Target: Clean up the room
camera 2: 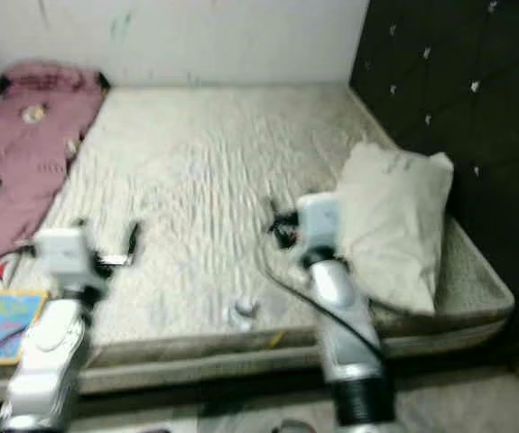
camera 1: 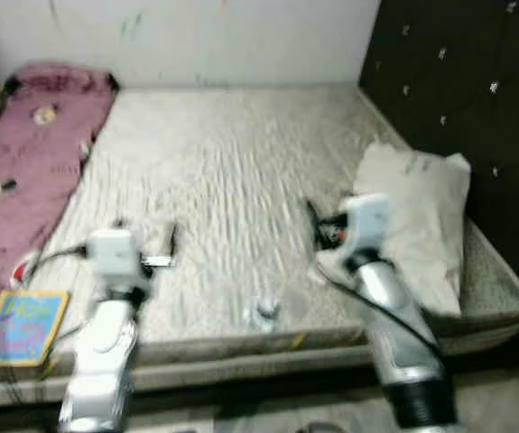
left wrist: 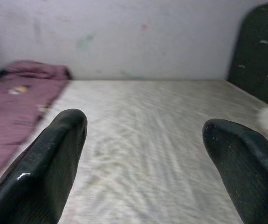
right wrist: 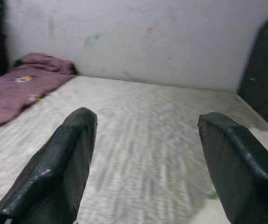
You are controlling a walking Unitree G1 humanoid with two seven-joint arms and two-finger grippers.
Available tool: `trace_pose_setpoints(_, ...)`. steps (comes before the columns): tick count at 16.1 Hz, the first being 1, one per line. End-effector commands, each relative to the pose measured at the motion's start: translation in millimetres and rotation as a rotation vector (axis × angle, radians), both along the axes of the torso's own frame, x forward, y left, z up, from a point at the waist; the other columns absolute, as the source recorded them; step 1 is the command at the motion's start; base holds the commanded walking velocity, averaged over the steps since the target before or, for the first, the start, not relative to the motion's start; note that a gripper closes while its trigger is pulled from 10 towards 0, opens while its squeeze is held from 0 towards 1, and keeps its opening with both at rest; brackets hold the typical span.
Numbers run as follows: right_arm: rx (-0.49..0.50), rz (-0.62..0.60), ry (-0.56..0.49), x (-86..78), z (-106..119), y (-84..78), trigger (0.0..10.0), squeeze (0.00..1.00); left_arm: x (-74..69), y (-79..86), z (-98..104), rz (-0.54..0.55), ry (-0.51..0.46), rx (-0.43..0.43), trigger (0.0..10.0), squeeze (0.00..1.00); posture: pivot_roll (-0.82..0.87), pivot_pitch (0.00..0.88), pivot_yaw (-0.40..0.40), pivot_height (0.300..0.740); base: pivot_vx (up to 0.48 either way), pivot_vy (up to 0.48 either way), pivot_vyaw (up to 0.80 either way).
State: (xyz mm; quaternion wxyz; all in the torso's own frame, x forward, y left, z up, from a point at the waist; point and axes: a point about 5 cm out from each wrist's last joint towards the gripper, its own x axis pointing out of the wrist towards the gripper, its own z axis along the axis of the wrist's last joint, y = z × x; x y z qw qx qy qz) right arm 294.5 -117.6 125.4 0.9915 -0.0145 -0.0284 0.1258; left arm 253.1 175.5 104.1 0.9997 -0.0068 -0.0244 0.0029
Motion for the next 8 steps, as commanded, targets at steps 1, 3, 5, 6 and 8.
trace_pose_setpoints(1,-0.008,-0.025,-0.009,2.0,2.9,-9.9,10.0,0.00,2.7,-7.7,3.8,-0.019,-0.017,-0.001,10.0,0.00,-0.10,0.000,-0.009,0.740,0.000,0.000,0.00)
trace_pose_setpoints(3,-0.016,-0.023,-0.011,2.3,2.8,-9.9,10.0,0.00,2.2,-7.9,3.6,-0.021,-0.017,0.002,10.0,0.00,-0.10,0.000,-0.010,0.740,0.000,0.000,0.00)
trace_pose_setpoints(5,-0.016,-0.021,-0.011,2.9,3.0,-9.8,10.0,0.00,2.2,-10.2,4.2,-0.043,-0.021,0.001,10.0,0.00,-0.10,0.000,-0.011,0.740,0.000,0.000,0.00)
trace_pose_setpoints(6,-0.015,-0.021,-0.010,3.0,2.8,-9.8,10.0,0.00,1.8,-11.2,4.6,-0.055,-0.027,-0.007,10.0,0.00,-0.10,0.000,-0.012,0.740,0.000,0.000,0.00)
trace_pose_setpoints(8,-0.016,-0.020,-0.010,3.7,3.0,-9.7,10.0,0.00,1.2,-11.9,5.0,-0.065,-0.033,-0.012,10.0,0.00,-0.10,0.000,-0.013,0.740,0.000,0.000,0.00)
